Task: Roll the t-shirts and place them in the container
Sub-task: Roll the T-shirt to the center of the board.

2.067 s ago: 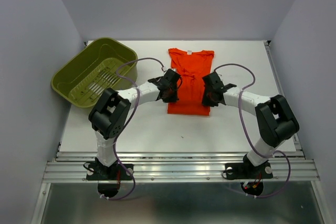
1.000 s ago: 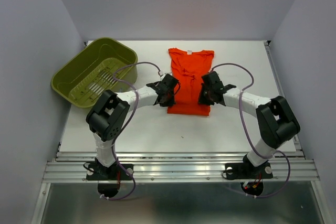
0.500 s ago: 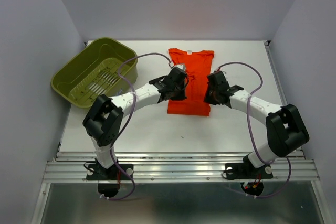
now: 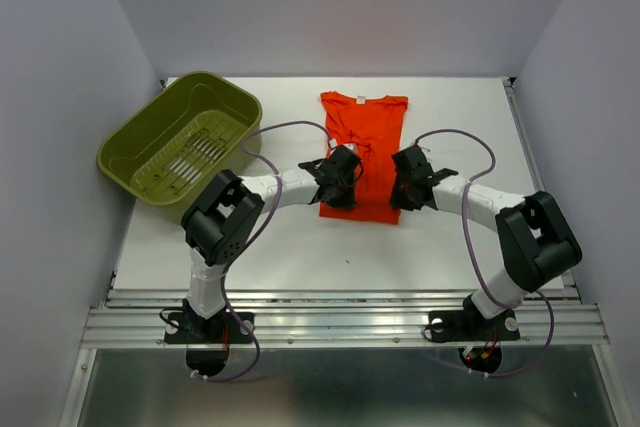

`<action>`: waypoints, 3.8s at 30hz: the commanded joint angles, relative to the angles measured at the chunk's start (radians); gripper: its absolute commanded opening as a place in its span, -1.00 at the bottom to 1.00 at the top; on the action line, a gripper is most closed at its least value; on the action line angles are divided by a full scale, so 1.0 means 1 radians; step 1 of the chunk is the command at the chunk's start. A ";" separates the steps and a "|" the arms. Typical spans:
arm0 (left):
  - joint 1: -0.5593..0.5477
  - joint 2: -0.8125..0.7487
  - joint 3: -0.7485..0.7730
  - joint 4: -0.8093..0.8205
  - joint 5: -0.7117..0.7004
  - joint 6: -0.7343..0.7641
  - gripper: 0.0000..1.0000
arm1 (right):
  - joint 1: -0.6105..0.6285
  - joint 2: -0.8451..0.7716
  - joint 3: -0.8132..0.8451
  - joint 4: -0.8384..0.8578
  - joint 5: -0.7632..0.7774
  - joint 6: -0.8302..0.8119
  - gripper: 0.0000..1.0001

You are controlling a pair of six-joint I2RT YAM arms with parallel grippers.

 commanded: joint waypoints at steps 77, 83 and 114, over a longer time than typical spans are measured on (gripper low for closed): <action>0.082 -0.216 -0.173 -0.028 0.030 -0.047 -1.00 | -0.099 0.372 0.491 -0.003 0.027 -0.196 -0.92; 0.085 -0.169 -0.182 -0.030 0.004 -0.033 -1.00 | -0.119 0.396 0.439 0.021 0.037 -0.195 -0.93; 0.208 -0.156 0.045 -0.172 -0.117 0.109 -1.00 | -0.137 -0.082 0.121 -0.036 0.050 -0.037 -0.85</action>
